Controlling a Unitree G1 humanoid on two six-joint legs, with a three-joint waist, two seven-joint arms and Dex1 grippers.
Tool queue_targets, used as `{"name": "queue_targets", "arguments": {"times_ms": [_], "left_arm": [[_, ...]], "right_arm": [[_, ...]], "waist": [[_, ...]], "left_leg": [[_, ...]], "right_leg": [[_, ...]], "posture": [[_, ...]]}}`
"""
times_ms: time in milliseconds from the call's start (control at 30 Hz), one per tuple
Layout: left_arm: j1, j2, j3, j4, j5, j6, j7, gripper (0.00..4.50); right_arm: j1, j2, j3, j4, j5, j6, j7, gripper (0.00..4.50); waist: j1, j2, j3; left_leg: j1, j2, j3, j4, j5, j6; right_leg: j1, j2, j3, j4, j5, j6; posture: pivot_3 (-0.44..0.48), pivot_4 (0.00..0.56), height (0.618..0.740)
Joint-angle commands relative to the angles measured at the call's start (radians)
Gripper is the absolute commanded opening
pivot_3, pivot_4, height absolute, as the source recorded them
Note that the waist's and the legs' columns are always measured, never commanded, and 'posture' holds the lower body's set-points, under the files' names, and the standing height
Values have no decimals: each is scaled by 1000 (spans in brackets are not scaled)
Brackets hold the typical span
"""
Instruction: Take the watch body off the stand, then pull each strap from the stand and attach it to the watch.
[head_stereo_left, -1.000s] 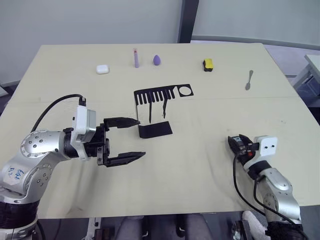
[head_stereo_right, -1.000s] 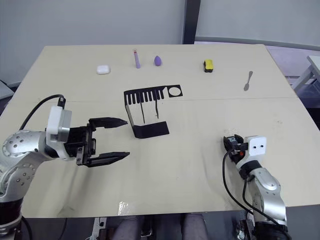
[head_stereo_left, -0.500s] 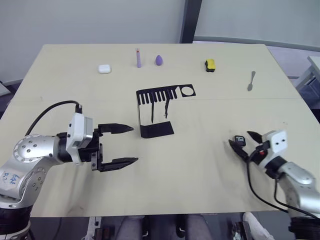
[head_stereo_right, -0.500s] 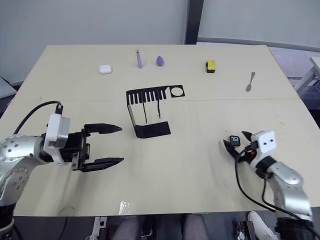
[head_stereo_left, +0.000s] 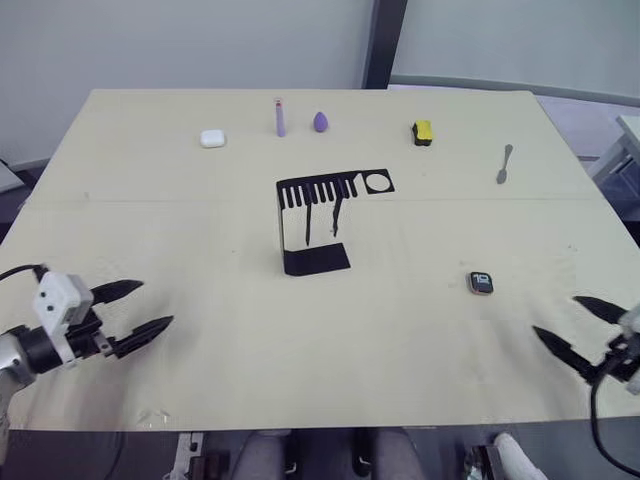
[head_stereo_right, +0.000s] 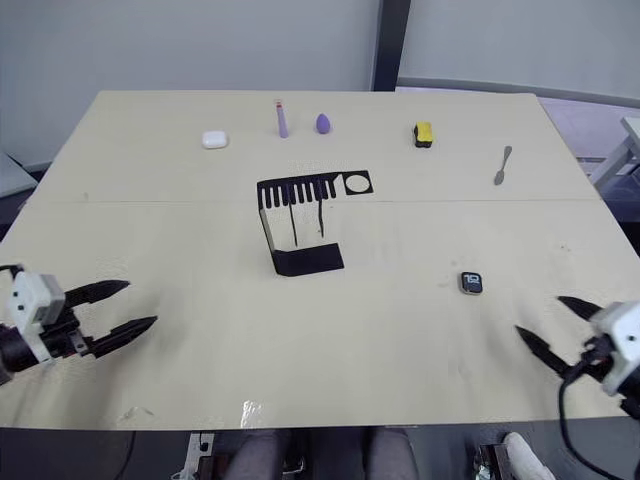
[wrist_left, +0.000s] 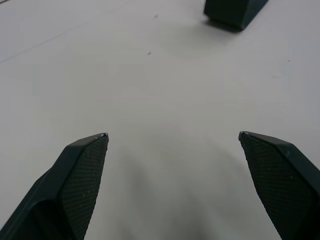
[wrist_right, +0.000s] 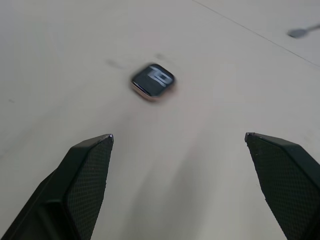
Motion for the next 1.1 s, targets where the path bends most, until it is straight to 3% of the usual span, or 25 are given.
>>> {"name": "queue_targets", "arguments": {"times_ms": [33,167,300,533,667,767,933,1100], "left_arm": [[26,-16,73,32,25,-82,26,4500],[39,-51,80,7,42,-158,59,4500],[41,-95,36,-102,27,-161,90,4500],[28,-183,-98,-400,-22,-40,202,4500],[18,-283,-217,-590,-15,47,358,4500],[11,-357,-336,-673,74,73,462,4500],[-65,-525,-539,-658,313,87,707,4500],[-100,-628,-625,-596,473,90,856,4500]], "right_arm": [[-31,-39,-65,195,-32,-169,24,4469],[-84,-48,-26,276,-14,-241,88,4469],[-156,-25,54,233,2,-222,123,4469],[-290,30,152,147,73,-210,192,4469],[-320,65,218,58,121,-136,217,4469],[-303,88,255,-2,136,-103,234,4469],[-301,135,329,-55,113,-116,241,4469],[-314,152,363,-88,95,-106,211,4469]], "waist": [[1,0,0],[0,1,-1],[-9,3,-2],[-21,4,-3],[-19,4,-3],[-12,5,-3],[8,6,-4],[14,6,-4]], "left_leg": [[0,0,0,0,0,0],[0,3,1,0,-2,-4],[3,5,4,0,-2,-4],[6,7,6,0,-3,-6],[6,8,7,2,-3,-6],[7,8,7,3,-1,-1],[9,8,8,7,-4,-1],[9,7,9,8,-7,-2]], "right_leg": [[0,-1,0,0,0,0],[-1,-2,3,-1,0,-1],[0,-2,3,0,2,-3],[1,1,3,2,2,-4],[2,2,2,6,2,-4],[3,2,2,7,2,-4],[5,4,0,6,2,-4],[5,4,-1,6,2,-4]], "posture": [[0,150,740],[0,150,740],[0,150,740],[0,150,740],[0,150,740],[0,150,740],[0,150,740],[0,150,740]]}}
